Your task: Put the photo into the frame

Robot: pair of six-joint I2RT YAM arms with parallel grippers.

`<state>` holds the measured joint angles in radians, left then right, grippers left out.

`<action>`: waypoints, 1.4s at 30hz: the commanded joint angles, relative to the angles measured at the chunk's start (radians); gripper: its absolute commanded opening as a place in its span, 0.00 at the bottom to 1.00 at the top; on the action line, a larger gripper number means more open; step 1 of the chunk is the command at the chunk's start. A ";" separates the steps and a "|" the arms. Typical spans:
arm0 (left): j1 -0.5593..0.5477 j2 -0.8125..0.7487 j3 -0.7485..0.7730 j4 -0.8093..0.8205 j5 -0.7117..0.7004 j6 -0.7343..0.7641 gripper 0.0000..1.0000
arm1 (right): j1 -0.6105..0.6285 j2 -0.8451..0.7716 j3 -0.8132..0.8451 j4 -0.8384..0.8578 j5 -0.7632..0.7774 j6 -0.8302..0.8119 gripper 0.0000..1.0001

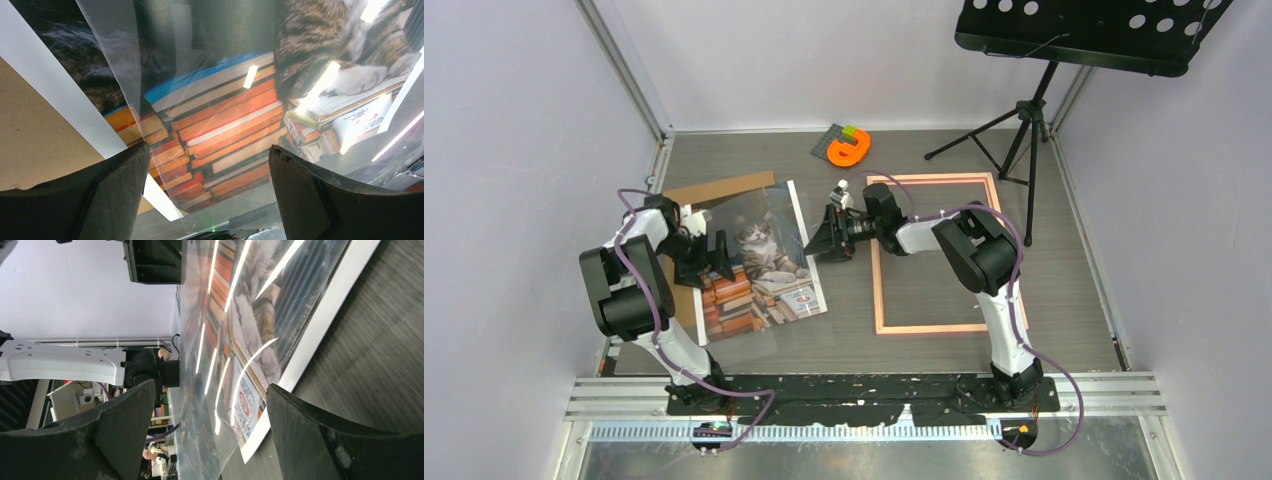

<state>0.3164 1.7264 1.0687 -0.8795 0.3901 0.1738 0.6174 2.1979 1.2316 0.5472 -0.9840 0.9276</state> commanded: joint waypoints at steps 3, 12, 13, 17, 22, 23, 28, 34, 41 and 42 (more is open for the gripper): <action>-0.016 0.029 -0.035 0.069 0.128 0.017 0.91 | 0.034 -0.095 0.016 0.196 -0.055 0.104 0.86; -0.015 0.023 -0.035 0.070 0.132 0.019 0.91 | 0.034 -0.102 0.001 0.307 -0.071 0.188 0.85; -0.016 0.023 -0.036 0.068 0.132 0.019 0.91 | 0.034 -0.103 -0.002 0.315 -0.072 0.194 0.84; -0.016 0.023 -0.036 0.067 0.133 0.021 0.91 | 0.034 -0.108 -0.007 0.358 -0.077 0.232 0.84; -0.016 0.023 -0.036 0.066 0.134 0.020 0.91 | 0.034 -0.111 -0.018 0.429 -0.080 0.279 0.83; -0.016 0.022 -0.035 0.066 0.135 0.021 0.91 | 0.034 -0.112 -0.019 0.448 -0.080 0.292 0.83; -0.016 0.021 -0.035 0.066 0.135 0.021 0.91 | 0.036 -0.115 -0.021 0.504 -0.080 0.342 0.82; -0.016 0.022 -0.034 0.065 0.136 0.022 0.91 | 0.035 -0.110 -0.018 0.532 -0.078 0.365 0.82; -0.016 0.022 -0.035 0.065 0.137 0.023 0.91 | 0.036 -0.145 0.013 0.139 -0.021 0.094 0.78; -0.016 0.023 -0.034 0.066 0.138 0.024 0.91 | 0.035 -0.154 0.020 0.027 -0.010 0.012 0.77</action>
<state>0.3077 1.7252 1.0595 -0.8658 0.4980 0.1871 0.6506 2.1265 1.2076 0.8749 -1.0428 1.1820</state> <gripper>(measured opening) 0.913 0.783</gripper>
